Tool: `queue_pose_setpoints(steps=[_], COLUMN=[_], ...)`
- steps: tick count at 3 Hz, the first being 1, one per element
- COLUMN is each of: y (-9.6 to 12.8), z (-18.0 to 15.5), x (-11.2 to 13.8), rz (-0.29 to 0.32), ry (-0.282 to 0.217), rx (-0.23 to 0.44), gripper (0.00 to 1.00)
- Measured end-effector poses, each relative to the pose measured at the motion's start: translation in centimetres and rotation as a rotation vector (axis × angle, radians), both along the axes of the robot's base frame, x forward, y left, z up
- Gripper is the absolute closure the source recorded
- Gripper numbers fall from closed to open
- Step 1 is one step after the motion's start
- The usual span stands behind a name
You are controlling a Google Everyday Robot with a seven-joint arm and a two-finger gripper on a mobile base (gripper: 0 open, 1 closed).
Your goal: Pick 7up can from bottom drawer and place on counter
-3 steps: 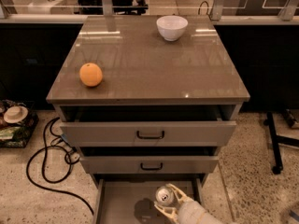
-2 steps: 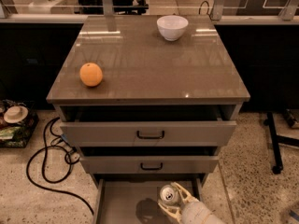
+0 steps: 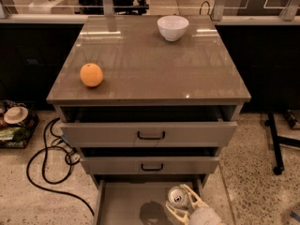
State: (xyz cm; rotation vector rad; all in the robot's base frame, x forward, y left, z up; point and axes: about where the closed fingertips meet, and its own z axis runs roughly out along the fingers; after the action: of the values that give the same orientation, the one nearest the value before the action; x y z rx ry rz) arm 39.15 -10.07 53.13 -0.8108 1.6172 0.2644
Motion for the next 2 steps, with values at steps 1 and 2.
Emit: queue_pose_setpoints(steps=[1, 2], y=[0.0, -1.0], z=[1.5, 5.3], x=[1.4, 3.9], rz=[-0.026, -0.072], ry=[0.033, 0.065], rx=[0.065, 0.121], gripper=[1.0, 1.0])
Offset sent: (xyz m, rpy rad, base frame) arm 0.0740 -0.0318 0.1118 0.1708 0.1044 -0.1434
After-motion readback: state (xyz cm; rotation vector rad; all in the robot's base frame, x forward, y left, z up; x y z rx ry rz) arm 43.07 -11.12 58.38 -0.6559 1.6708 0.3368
